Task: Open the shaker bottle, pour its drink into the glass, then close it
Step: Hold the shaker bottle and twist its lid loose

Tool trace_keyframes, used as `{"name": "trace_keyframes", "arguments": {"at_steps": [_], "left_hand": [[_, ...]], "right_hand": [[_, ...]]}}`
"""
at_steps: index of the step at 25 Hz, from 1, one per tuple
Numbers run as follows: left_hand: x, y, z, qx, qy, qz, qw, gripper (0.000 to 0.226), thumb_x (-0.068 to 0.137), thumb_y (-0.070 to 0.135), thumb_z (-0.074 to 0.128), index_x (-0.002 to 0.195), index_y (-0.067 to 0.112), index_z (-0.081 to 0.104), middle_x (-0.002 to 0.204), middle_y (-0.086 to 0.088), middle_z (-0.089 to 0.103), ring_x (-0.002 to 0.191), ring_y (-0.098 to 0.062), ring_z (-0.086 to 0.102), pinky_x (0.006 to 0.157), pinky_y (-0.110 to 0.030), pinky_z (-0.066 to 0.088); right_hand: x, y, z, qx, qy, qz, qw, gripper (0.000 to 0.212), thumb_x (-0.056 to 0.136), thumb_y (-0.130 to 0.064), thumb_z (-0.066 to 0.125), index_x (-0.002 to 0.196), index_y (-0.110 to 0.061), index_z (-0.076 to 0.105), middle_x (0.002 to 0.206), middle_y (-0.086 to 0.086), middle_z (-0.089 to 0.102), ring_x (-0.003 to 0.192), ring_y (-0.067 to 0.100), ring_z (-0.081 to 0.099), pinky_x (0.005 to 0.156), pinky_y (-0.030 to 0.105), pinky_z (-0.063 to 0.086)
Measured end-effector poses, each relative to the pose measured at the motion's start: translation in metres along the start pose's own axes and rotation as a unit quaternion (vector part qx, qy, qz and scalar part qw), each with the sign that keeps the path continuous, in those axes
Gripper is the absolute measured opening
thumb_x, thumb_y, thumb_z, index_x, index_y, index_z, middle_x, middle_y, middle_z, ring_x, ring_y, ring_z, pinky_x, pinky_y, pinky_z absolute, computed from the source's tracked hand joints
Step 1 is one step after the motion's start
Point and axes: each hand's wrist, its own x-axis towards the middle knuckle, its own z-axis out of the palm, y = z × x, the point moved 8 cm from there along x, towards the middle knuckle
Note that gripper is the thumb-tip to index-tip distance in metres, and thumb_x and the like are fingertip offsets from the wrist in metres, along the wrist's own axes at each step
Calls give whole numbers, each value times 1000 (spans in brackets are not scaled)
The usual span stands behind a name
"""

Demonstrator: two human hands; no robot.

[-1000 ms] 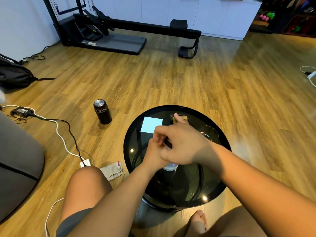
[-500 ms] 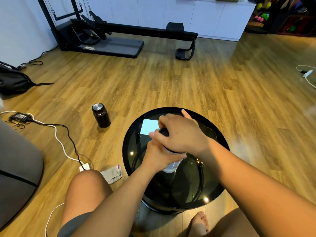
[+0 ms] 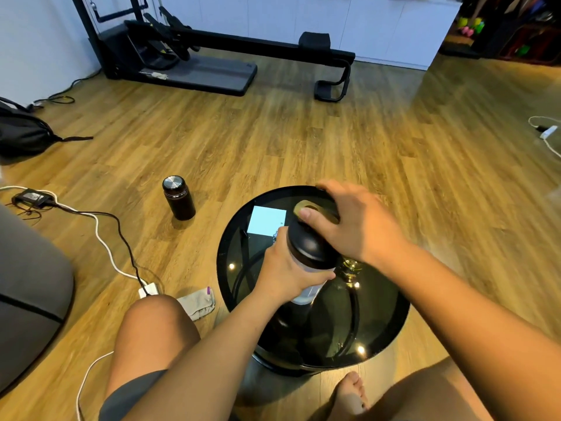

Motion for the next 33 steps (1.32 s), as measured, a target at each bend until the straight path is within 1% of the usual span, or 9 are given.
{"name": "trace_keyframes", "arguments": {"at_steps": [2,6,9,15,17,22,25,28,33], "left_hand": [[0,-3,0,1,-5,-4,1000,86,50,54,96,114,45,39,108,18,64,98,8,61,71,-4,48],[2,0,6,14,-29,22,999,78,62,37,95,123,32,45,107,26,60,100,18,60,76,2,44],[0,2,12,51,-53,47,996,61,82,24,79,135,8,52,115,12,56,112,-6,61,77,8,33],[1,0,6,-4,-18,1,1000,80,55,52,94,113,37,41,106,14,65,96,-2,66,69,-10,47],[1,-3,5,-7,-6,-5,1000,79,52,48,99,107,38,43,105,13,67,95,0,67,68,-9,50],[3,0,2,-26,-10,13,1000,88,49,48,99,115,48,41,108,23,65,99,21,59,75,1,45],[2,0,2,-31,-18,20,999,95,51,46,99,127,41,43,112,25,65,106,16,61,81,-1,46],[4,-6,8,-37,-40,23,998,85,58,32,102,120,42,45,105,25,71,106,9,66,84,-8,52],[4,0,4,-66,-56,7,996,119,43,42,101,140,41,32,124,16,66,115,1,64,92,-17,52]], "right_hand": [[6,5,25,-105,-130,50,985,81,86,-80,30,136,-21,52,128,9,62,123,31,57,107,52,40],[3,-24,44,-57,-118,-39,991,51,90,-73,37,98,-26,54,103,-3,62,108,22,61,121,60,15],[-9,-44,52,-65,-148,-148,976,41,94,-59,50,93,-20,61,85,-2,68,90,17,64,127,45,4],[-6,-7,2,19,10,-50,999,60,86,-66,52,124,-20,64,112,3,66,107,24,60,90,42,52],[1,15,10,-83,-107,65,989,80,82,-76,49,141,-22,50,126,7,61,120,29,57,96,44,50],[16,-6,22,-52,-253,-2,966,78,71,-32,80,139,-23,44,125,0,60,112,24,55,102,52,46],[4,-22,35,-105,-344,-39,932,68,77,-9,71,137,-32,46,139,-5,53,145,30,34,116,72,15],[3,-30,33,-99,-328,-50,938,59,84,-33,70,137,-38,47,163,-7,31,158,32,1,117,74,3],[14,10,22,-133,-228,126,956,79,89,-80,21,151,-34,39,145,14,50,131,37,48,89,47,44]]}}
